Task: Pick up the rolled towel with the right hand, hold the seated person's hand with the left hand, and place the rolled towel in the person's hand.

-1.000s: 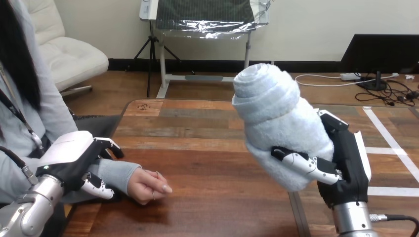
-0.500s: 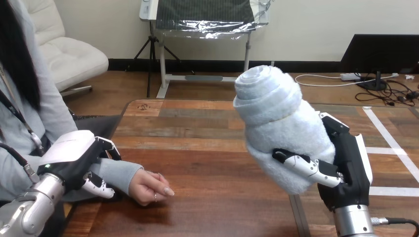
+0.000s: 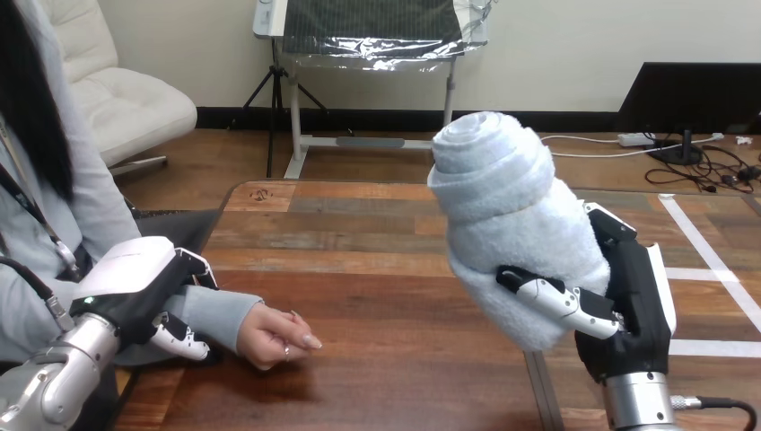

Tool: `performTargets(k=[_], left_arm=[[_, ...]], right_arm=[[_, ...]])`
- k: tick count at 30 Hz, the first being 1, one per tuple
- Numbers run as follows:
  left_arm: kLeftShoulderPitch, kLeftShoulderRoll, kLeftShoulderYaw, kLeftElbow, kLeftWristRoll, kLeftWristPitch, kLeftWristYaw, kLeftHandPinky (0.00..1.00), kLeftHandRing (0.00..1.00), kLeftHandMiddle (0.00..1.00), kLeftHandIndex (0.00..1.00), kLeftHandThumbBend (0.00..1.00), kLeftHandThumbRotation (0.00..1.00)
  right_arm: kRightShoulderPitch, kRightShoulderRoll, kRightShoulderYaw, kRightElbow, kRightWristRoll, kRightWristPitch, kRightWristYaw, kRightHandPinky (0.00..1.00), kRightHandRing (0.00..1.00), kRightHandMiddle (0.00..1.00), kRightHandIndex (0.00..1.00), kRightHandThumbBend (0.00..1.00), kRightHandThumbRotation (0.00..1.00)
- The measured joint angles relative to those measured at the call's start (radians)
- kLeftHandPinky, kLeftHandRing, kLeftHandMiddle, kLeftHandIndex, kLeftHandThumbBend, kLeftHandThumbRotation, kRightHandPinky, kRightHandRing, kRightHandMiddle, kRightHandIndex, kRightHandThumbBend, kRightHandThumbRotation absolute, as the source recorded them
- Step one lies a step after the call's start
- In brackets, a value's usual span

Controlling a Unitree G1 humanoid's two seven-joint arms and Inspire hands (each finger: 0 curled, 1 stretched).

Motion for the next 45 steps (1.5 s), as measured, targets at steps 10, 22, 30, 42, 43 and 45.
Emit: performTargets(k=[10,22,30,42,43,45], left_arm=[[-0.001,0.0,-0.009,0.001,0.0,-0.009,0.0,0.28,0.34,0.41,0.42,0.96,0.0],[-0.001,0.0,-0.012,0.002,0.001,-0.018,0.004,0.27,0.33,0.39,0.39,0.96,0.0],[-0.001,0.0,-0.015,0.002,0.002,-0.036,0.011,0.26,0.32,0.38,0.37,0.96,0.0],[0.0,0.0,-0.013,0.0,-0.001,-0.064,0.01,0.26,0.32,0.38,0.37,0.98,0.0],[0.0,0.001,-0.013,0.0,-0.001,-0.067,0.01,0.26,0.32,0.38,0.37,0.98,0.0],[0.001,0.001,-0.012,-0.002,-0.001,-0.073,0.01,0.26,0.32,0.38,0.37,0.99,0.0]], right_arm=[[0.004,0.002,0.004,-0.007,0.0,0.024,0.006,0.27,0.33,0.42,0.44,0.69,0.0],[0.009,0.009,0.002,-0.008,0.001,0.052,-0.001,0.27,0.33,0.42,0.43,0.7,0.0],[0.009,0.015,-0.001,-0.005,0.0,0.072,-0.018,0.27,0.33,0.43,0.44,0.7,0.0],[0.003,0.015,-0.001,0.051,-0.019,0.076,-0.031,0.28,0.34,0.44,0.45,0.68,0.0],[0.001,0.015,-0.001,0.06,-0.022,0.076,-0.032,0.28,0.34,0.44,0.45,0.68,0.0],[-0.003,0.016,-0.001,0.08,-0.035,0.075,-0.04,0.28,0.35,0.44,0.46,0.68,0.0]])
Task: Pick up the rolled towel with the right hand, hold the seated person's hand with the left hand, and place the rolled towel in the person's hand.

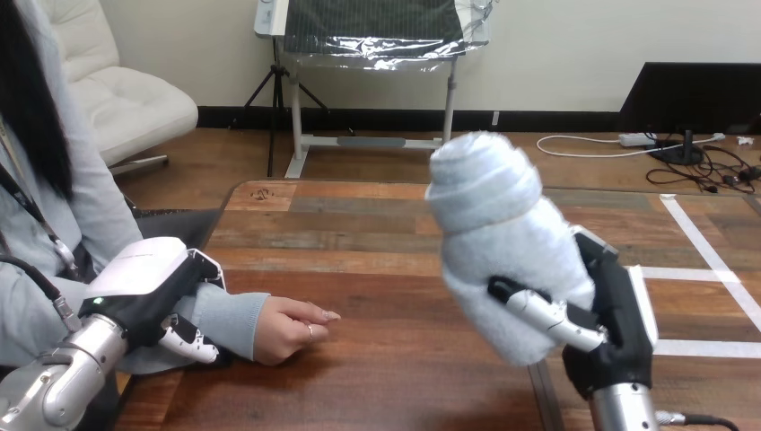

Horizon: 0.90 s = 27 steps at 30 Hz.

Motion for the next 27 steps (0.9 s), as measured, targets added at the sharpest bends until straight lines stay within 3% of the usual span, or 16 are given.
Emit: performTargets(k=[14,27], left_arm=[[0.009,0.001,0.001,-0.033,-0.001,-0.019,-0.012,0.28,0.33,0.39,0.39,1.0,0.0],[0.015,0.002,0.002,-0.061,-0.001,-0.053,-0.012,0.28,0.33,0.38,0.39,1.0,0.0]], right_arm=[[-0.039,0.001,0.006,0.138,-0.084,-0.029,-0.033,0.28,0.34,0.45,0.47,0.67,0.0],[-0.093,0.021,0.015,0.262,-0.129,-0.077,-0.044,0.26,0.32,0.45,0.46,0.64,0.0]])
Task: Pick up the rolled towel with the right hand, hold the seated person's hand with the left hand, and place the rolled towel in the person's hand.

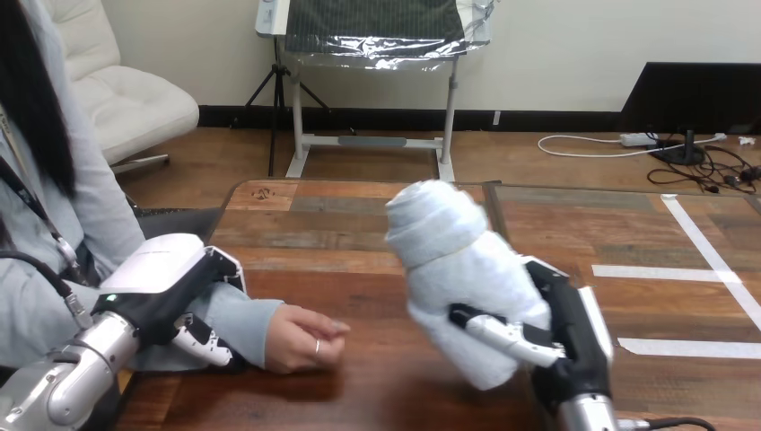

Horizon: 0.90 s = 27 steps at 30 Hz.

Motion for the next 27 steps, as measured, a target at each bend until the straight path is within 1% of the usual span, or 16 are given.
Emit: performTargets(k=[5,16,22,27], left_arm=[[0.002,0.0,0.0,-0.023,0.001,-0.001,0.0,0.28,0.33,0.38,0.39,1.0,0.0],[0.004,0.0,0.001,-0.083,0.0,-0.006,-0.002,0.28,0.32,0.37,0.38,0.99,0.0],[0.004,0.0,0.007,-0.105,0.0,-0.026,-0.001,0.27,0.32,0.37,0.38,0.99,0.0],[0.004,0.001,0.01,-0.116,-0.002,-0.037,-0.002,0.27,0.32,0.37,0.37,0.99,0.01]], right_arm=[[-0.021,0.006,0.004,0.043,-0.02,-0.02,-0.014,0.26,0.31,0.45,0.46,0.64,0.0],[-0.055,0.009,0.029,0.121,-0.082,-0.052,-0.047,0.26,0.31,0.43,0.46,0.66,0.0],[-0.066,0.01,0.037,0.157,-0.111,-0.063,-0.066,0.26,0.3,0.42,0.46,0.66,0.0],[-0.069,0.009,0.042,0.179,-0.126,-0.072,-0.075,0.25,0.3,0.41,0.46,0.66,0.0]])
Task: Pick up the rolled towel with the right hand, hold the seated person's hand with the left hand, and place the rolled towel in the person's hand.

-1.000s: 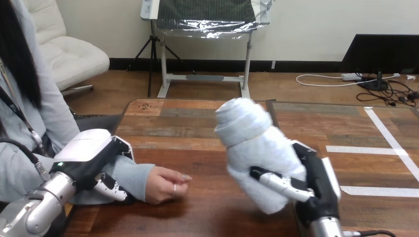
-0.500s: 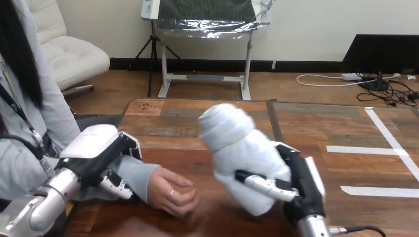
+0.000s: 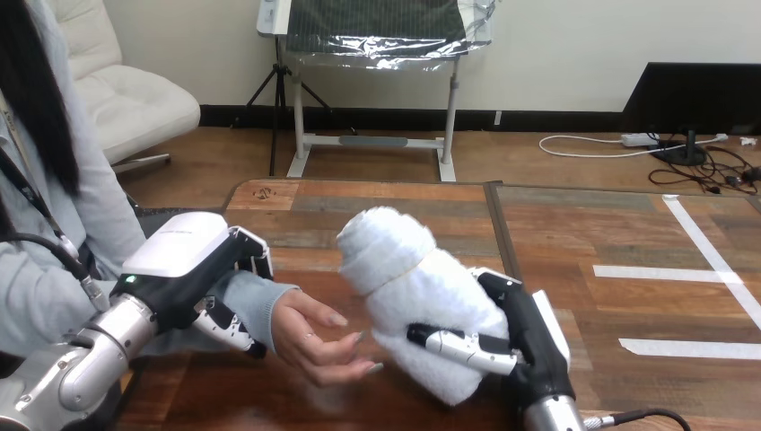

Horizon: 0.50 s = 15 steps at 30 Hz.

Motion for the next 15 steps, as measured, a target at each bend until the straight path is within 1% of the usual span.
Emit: performTargets(k=[7,15], left_arm=[[0.001,0.0,0.001,-0.014,-0.004,-0.005,-0.011,0.28,0.32,0.37,0.37,0.99,0.01],[0.007,0.0,0.002,-0.035,-0.011,-0.007,-0.018,0.29,0.32,0.37,0.38,0.99,0.03]], right_arm=[[0.0,-0.002,0.013,0.016,-0.018,0.0,-0.013,0.25,0.3,0.41,0.46,0.65,0.0],[0.0,-0.002,0.028,0.02,-0.036,0.0,-0.017,0.25,0.3,0.4,0.46,0.66,0.0]])
